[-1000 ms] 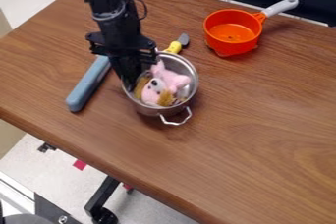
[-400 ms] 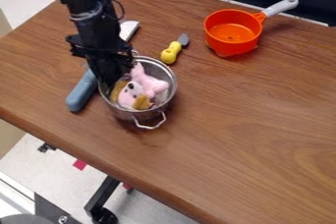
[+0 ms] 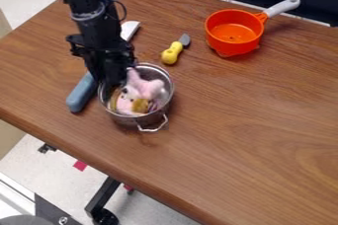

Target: Move the silver pot from the center of the table to the left side of the table.

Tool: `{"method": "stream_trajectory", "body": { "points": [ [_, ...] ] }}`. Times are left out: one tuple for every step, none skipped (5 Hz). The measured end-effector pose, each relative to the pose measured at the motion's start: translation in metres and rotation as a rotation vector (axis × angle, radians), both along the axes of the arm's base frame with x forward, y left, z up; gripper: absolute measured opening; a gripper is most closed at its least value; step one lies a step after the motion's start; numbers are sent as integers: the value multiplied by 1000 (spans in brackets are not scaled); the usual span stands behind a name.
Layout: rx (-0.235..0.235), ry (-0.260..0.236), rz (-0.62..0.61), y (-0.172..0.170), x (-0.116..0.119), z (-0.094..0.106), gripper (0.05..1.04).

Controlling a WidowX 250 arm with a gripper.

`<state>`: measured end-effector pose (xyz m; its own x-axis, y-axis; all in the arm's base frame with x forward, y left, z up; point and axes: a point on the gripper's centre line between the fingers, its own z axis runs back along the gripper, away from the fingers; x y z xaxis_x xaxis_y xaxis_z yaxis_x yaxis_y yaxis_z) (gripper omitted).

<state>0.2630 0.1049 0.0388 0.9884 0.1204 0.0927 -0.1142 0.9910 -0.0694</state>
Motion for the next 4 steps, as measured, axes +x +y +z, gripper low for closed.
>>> {"method": "stream_trajectory", "body": {
  "points": [
    [-13, -5, -12, -5, -1, -3, 773],
    [-37, 8, -21, -7, -1, 3, 991],
    [-23, -35, -19, -3, 4, 29, 998],
    [-23, -46, -11, -1, 6, 50, 998]
  ]
}}
